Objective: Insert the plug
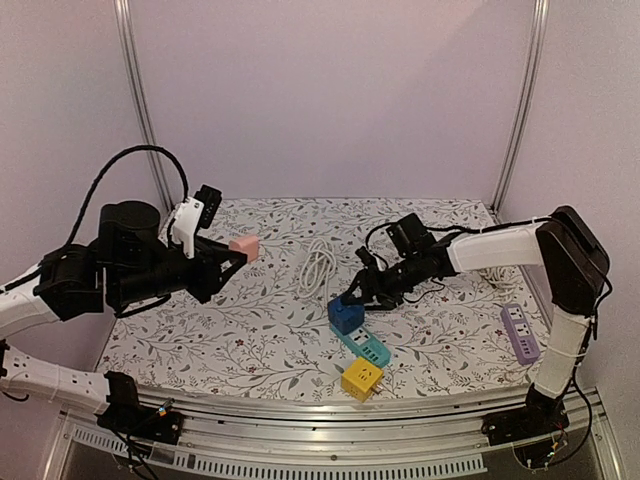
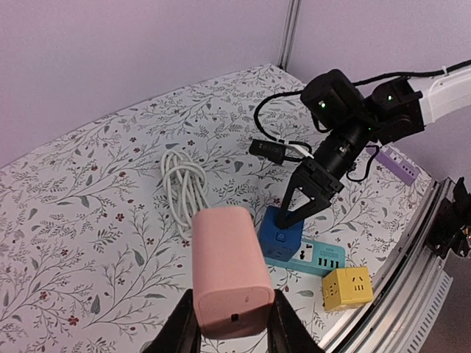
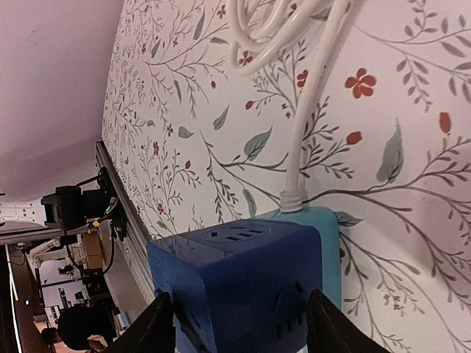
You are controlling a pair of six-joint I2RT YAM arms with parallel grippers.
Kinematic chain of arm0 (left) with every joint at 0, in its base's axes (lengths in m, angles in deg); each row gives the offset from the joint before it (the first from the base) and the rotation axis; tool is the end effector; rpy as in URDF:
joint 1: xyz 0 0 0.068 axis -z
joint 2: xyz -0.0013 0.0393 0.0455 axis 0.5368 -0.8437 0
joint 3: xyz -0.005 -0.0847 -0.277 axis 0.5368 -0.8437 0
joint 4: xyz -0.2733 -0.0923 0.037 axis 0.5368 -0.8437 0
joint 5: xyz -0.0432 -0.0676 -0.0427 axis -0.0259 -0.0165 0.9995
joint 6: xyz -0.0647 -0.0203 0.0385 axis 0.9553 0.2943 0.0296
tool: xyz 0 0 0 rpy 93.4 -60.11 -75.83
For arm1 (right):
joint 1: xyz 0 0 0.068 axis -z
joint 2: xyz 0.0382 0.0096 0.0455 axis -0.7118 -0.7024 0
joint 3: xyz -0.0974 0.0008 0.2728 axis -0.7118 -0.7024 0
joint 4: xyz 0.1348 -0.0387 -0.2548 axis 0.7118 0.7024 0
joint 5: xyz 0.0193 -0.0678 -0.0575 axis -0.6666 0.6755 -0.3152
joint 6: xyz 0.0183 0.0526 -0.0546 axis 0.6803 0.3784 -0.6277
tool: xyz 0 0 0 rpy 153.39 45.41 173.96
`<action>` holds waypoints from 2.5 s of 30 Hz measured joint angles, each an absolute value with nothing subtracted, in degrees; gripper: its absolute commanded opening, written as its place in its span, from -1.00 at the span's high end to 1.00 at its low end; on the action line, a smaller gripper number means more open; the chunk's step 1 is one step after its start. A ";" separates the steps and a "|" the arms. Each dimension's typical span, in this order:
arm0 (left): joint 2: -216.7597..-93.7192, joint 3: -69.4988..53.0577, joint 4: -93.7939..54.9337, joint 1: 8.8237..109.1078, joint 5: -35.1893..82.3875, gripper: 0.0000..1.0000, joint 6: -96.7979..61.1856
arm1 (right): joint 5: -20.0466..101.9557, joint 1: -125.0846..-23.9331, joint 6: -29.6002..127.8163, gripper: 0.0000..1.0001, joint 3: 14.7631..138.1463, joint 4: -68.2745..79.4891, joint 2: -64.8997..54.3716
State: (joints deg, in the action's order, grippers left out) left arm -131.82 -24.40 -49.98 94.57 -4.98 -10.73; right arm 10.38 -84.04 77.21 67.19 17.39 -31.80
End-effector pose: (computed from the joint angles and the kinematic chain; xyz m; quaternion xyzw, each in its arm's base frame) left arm 0.1338 -0.2032 0.3578 0.2176 0.8042 -0.2322 0.5020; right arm 0.3079 0.2991 0.1430 -0.1314 0.8939 0.4257 0.0500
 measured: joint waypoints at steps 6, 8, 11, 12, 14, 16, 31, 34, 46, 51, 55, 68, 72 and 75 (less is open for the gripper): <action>-136.54 -22.33 -50.79 94.53 -1.98 1.00 -14.93 | 5.74 -92.52 78.87 -0.21 71.87 16.10 -36.67; -137.94 -20.88 -51.93 94.53 -0.43 1.00 -17.03 | 4.83 -95.60 78.61 -0.22 75.23 16.54 -39.40; -139.69 -17.93 -54.44 94.53 1.88 1.00 -20.57 | 4.70 -98.53 78.35 -0.27 77.70 17.04 -41.52; -140.06 -16.93 -55.36 94.53 2.74 1.00 -21.68 | 4.87 -98.99 78.35 -0.28 77.99 17.66 -41.70; -140.63 -15.35 -56.84 94.53 3.74 1.00 -23.28 | 5.59 -98.57 78.28 -0.30 78.21 18.51 -41.70; -141.11 -14.17 -57.89 94.53 4.49 1.00 -24.30 | 6.47 -97.46 78.52 -0.31 78.40 19.03 -41.70; -142.53 -15.22 -72.23 94.53 11.72 1.00 -5.24 | 18.29 -88.91 76.23 -0.38 77.31 28.72 -29.48; -145.04 -15.20 -75.23 94.51 12.16 1.00 1.03 | 21.37 -87.07 75.46 -0.39 76.26 32.06 -26.42; -163.43 -13.23 -77.98 94.38 12.97 1.00 13.68 | 28.45 -85.76 71.77 -0.45 67.71 43.10 -16.63; -169.59 -9.69 -77.72 94.38 13.43 1.00 14.89 | 29.33 -85.76 70.57 -0.45 63.80 45.41 -12.89; -172.67 -7.68 -78.02 94.38 12.94 1.00 15.91 | 29.74 -85.76 70.54 -0.45 61.66 46.16 -12.39; -174.44 -6.68 -79.33 94.66 11.85 1.00 18.91 | 30.05 -85.76 70.72 -0.45 59.63 46.62 -10.59; -174.48 -7.03 -79.12 94.88 11.65 1.00 19.61 | 30.05 -85.78 70.72 -0.45 59.50 46.64 -10.59; -174.59 -7.68 -78.59 94.94 11.65 1.00 20.44 | 30.03 -85.83 70.74 -0.45 59.50 46.62 -10.59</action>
